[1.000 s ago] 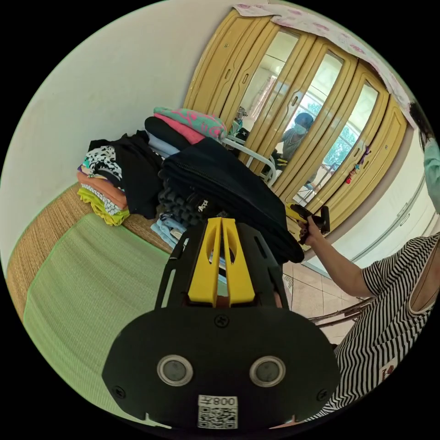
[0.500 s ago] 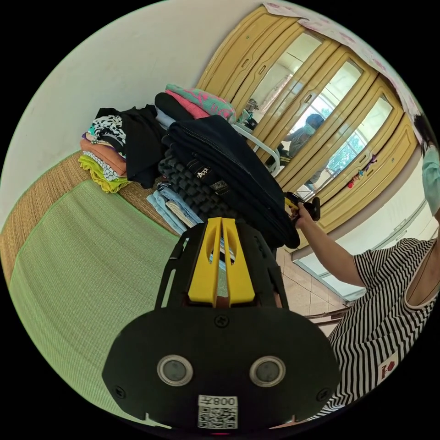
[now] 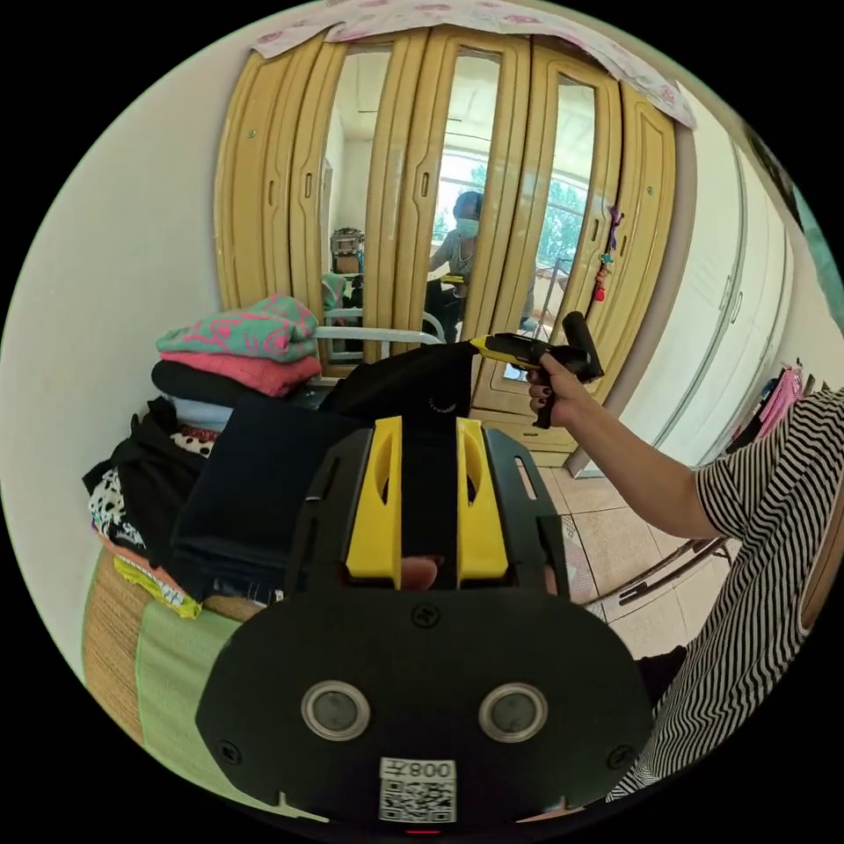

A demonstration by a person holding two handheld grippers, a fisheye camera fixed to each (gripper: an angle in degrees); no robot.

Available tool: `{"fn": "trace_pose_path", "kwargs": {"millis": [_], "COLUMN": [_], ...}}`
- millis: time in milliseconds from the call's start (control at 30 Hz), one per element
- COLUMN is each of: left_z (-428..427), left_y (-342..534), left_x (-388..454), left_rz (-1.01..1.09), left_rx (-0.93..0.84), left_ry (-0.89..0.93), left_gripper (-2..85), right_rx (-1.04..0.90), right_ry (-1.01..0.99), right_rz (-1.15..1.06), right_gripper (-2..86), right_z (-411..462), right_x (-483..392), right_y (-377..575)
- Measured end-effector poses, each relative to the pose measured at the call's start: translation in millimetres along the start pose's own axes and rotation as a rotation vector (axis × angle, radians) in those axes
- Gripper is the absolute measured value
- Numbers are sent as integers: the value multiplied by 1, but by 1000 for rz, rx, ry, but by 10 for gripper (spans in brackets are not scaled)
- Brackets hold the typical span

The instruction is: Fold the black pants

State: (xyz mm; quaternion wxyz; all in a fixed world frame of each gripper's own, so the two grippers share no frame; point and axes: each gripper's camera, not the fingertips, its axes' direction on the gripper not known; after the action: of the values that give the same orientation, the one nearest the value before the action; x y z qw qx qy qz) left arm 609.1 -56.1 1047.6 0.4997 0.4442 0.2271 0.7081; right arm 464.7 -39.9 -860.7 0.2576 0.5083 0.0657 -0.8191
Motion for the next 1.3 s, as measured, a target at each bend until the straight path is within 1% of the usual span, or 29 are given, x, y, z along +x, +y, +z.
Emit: {"fn": "trace_pose_path", "kwargs": {"millis": [67, 200, 333, 433, 467, 500, 533, 567, 600, 667, 767, 800, 833, 933, 1000, 1067, 1133, 1200, 1267, 1300], "left_z": [33, 113, 163, 205, 215, 223, 228, 235, 240, 251, 267, 274, 277, 295, 310, 319, 328, 338, 344, 349], "left_y": [-23, -66, -91, -109, -113, -118, -121, -127, -132, -139, -149, -154, -156, -170, -182, -191, -200, -212, -222, -228], "left_x": [4, 21, 45, 62, 67, 68, 67, 62, 56, 50, 46, 44, 44, 44, 45, 44, 41, 33, 25, 19], "left_rz": [25, 97, 198, 265, 284, 286, 283, 253, 205, 177, 166, 156, 152, 156, 174, 179, 179, 162, 145, 131], "left_rx": [-20, -137, -181, -259, -246, -230, -236, -239, -222, -230, -219, -215, -211, -209, -215, -213, -212, -208, -196, -191], "left_ry": [9, -10, -57, -164, -213, -233, -211, -166, -161, -154, -158, -148, -144, -142, -145, -143, -143, -136, -114, -98], "left_gripper": [108, 133, 133, 85, 40, 31, 26, 21, 16, 12, 8, 8, 8, 7, 7, 7, 7, 7, 7, 7], "right_rx": [-9, -20, -36, -56, -64, -51, -35, -29, -15, 1, -25, -93, -192, -370, -396, -414, -449, -410, -390, -411], "right_ry": [-20, -55, -92, -121, -117, -101, -92, -94, -100, -40, 200, 311, 381, 482, 518, 506, 374, 302, 316, 329], "right_rz": [-35, -87, -119, -144, -154, -159, -160, -166, -179, -164, -181, -199, -232, -323, -363, -359, -274, -217, -222, -230], "right_gripper": [8, 7, 8, 9, 10, 12, 16, 18, 24, 38, 91, 120, 142, 173, 173, 164, 140, 123, 104, 96], "right_z": [-4, -15, -22, -23, -22, -24, -28, -30, -34, -40, -39, -28, -12, 24, 36, 44, 44, 33, 26, 28], "right_x": [-12, -31, -41, -48, -49, -50, -49, -48, -44, -34, -19, -14, -9, -5, -4, 0, 13, 21, 23, 24], "right_y": [3, 11, 17, 21, 22, 24, 27, 29, 36, 50, 80, 89, 96, 108, 108, 102, 93, 89, 90, 92]}}
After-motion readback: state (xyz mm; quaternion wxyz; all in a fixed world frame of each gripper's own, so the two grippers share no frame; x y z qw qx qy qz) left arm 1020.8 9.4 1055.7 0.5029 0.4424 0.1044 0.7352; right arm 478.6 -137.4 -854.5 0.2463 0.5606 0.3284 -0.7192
